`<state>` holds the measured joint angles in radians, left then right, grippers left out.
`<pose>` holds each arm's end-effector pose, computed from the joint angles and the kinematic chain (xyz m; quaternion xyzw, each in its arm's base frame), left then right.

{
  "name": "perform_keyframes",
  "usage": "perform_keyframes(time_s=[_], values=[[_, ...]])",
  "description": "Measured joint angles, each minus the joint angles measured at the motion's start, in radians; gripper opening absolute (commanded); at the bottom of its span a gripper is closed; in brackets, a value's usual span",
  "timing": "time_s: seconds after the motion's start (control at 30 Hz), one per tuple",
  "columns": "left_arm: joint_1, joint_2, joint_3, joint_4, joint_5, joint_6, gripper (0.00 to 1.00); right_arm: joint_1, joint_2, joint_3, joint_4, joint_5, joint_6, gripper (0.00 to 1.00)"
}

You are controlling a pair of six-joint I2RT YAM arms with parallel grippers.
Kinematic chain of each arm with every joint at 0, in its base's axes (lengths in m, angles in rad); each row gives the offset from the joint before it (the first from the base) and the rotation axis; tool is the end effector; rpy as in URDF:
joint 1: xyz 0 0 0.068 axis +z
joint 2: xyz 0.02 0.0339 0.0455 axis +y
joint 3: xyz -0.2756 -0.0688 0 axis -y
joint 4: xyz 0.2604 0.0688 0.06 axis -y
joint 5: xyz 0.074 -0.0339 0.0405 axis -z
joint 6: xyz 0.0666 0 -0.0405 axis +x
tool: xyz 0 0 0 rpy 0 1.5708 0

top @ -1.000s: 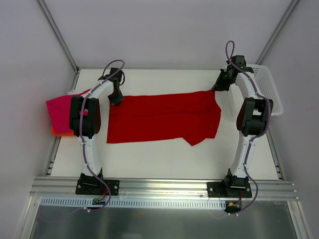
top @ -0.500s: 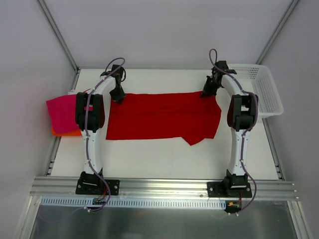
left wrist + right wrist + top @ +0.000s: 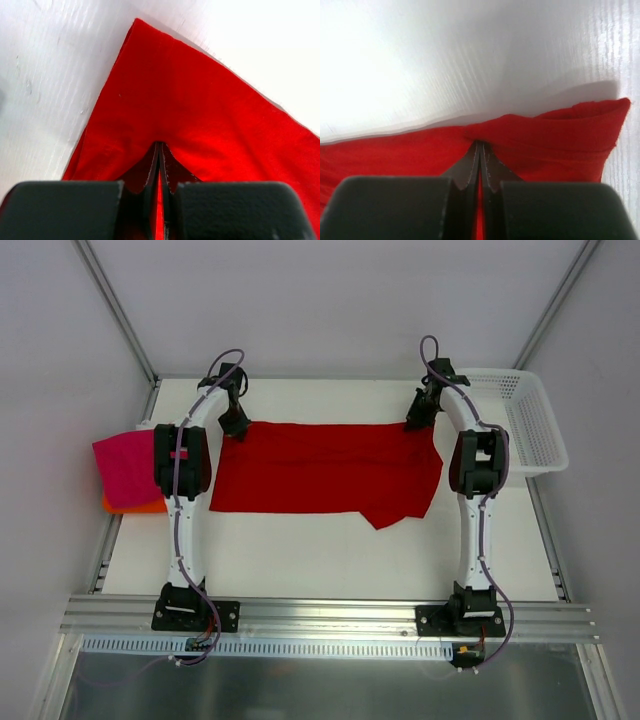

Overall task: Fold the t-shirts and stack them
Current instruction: Fold the tshirt

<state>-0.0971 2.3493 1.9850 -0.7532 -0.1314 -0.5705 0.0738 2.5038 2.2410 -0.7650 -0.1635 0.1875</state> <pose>0.5378 -0.0436 0.1471 -0.2423 0.9418 -0.0130 0.2328 0.5783 0.0536 0.1483 0.0327 0.9598 0.1128 0.2548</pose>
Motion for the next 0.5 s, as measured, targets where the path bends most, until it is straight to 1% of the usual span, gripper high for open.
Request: perform_keyframes(time_s=[0.27, 0.4, 0.5], values=[[0.001, 0.046, 0.082, -0.008, 0.019, -0.007, 0.00, -0.003, 0.055, 0.094, -0.008, 0.020, 0.039, 0.01], [0.001, 0.079, 0.138, -0.013, 0.028, -0.010, 0.00, -0.015, 0.095, 0.159, -0.002, 0.009, 0.068, 0.01], [0.001, 0.101, 0.177, -0.013, 0.038, -0.011, 0.00, -0.034, 0.113, 0.177, 0.020, -0.017, 0.086, 0.00]])
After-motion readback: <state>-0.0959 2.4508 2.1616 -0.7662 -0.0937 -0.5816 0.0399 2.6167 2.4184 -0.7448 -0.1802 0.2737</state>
